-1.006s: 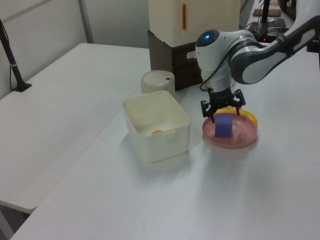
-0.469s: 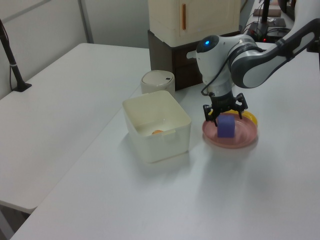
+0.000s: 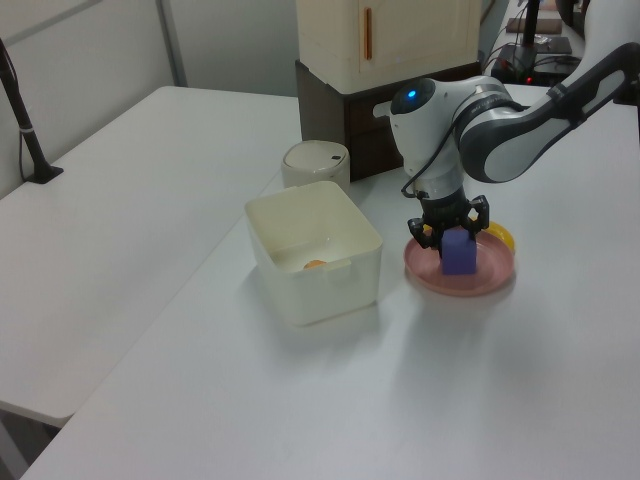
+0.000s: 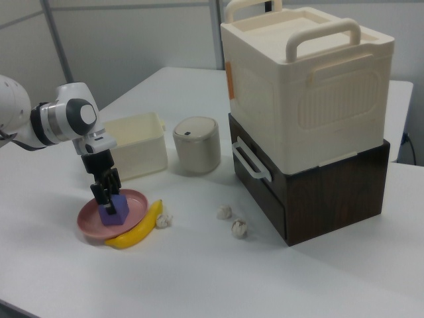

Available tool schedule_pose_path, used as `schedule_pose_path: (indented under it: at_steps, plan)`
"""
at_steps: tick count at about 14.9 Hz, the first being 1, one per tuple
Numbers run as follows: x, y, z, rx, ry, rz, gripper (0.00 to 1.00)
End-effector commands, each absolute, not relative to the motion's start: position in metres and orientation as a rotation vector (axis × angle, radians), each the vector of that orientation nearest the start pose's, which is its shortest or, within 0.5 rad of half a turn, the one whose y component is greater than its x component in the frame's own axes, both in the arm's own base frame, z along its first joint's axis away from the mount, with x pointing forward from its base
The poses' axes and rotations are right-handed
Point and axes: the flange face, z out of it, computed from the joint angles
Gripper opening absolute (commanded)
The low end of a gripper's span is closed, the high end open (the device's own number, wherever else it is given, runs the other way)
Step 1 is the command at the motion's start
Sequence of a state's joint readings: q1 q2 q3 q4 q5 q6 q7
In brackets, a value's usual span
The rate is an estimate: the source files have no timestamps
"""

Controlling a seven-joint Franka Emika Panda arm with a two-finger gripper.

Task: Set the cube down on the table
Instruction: 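Lift the purple cube off the plate and carry it beside the banana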

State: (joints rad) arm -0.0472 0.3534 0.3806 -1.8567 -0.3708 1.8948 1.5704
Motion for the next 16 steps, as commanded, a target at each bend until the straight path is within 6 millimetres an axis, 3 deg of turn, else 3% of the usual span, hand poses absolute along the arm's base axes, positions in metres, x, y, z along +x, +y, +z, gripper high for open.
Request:
schedule_pose_path:
  at_steps: [1, 6, 12, 13, 14, 15, 16]
  plan:
    - [0.585, 0.154, 0.339, -3.015, 1.718, -0.048, 0.33]
    - [0.615, 0.094, 0.372, -2.876, 1.854, -0.113, 0.34]
    - [0.635, 0.031, 0.38, -2.693, 2.016, -0.17, 0.41]
    - [0.638, 0.021, 0.383, -2.669, 2.041, -0.184, 0.54]
    - [0.637, 0.015, 0.383, -2.636, 2.077, -0.165, 0.89]
    - [0.638, 0.013, 0.385, -2.597, 2.101, -0.148, 1.0]
    - [0.639, 0.009, 0.387, -2.59, 2.101, -0.15, 1.0]
